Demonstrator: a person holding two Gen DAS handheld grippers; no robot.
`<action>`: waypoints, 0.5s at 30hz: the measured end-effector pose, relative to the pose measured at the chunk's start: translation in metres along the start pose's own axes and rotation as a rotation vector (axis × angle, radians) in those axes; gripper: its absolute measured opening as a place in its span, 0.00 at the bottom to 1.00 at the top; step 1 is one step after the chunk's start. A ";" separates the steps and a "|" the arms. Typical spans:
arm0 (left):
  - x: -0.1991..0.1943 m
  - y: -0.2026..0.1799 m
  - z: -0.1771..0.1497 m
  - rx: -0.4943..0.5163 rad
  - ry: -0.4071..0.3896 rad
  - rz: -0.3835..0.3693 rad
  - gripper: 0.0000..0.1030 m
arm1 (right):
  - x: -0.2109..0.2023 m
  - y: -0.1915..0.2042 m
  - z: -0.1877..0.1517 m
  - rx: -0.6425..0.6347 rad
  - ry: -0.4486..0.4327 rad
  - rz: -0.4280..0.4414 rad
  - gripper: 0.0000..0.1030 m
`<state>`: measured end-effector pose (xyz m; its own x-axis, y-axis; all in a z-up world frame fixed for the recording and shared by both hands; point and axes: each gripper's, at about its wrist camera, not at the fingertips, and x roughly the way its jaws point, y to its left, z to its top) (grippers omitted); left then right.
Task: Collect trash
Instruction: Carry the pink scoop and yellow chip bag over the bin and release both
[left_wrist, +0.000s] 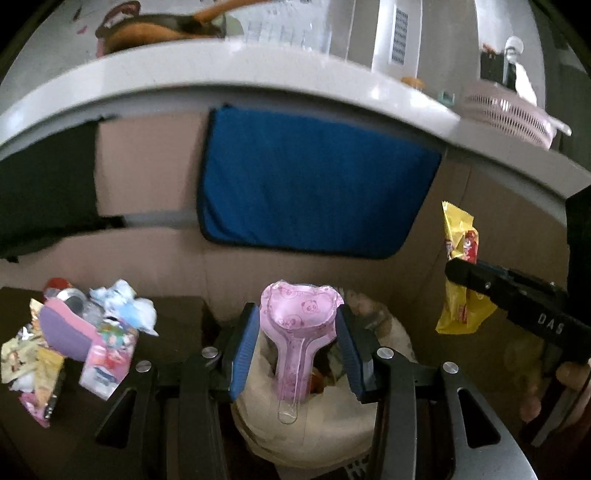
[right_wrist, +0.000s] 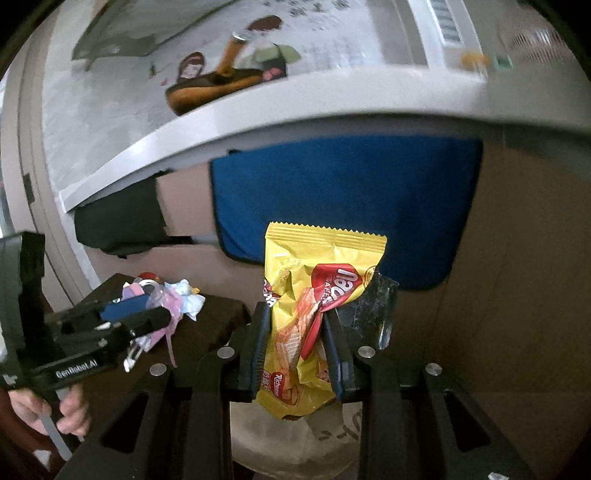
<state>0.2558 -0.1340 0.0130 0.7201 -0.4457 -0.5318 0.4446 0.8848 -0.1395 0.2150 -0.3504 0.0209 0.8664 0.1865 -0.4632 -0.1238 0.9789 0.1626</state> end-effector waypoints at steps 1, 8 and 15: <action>0.006 -0.001 -0.002 0.002 0.011 0.001 0.42 | 0.004 -0.004 -0.003 0.011 0.008 0.002 0.26; 0.044 0.001 -0.015 -0.017 0.096 -0.025 0.42 | 0.032 -0.018 -0.017 0.043 0.068 0.020 0.26; 0.080 0.007 -0.025 -0.064 0.190 -0.071 0.42 | 0.054 -0.031 -0.024 0.070 0.120 0.013 0.26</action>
<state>0.3029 -0.1600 -0.0513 0.5717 -0.4793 -0.6659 0.4518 0.8614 -0.2321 0.2538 -0.3686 -0.0294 0.8001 0.2120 -0.5611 -0.0972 0.9689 0.2274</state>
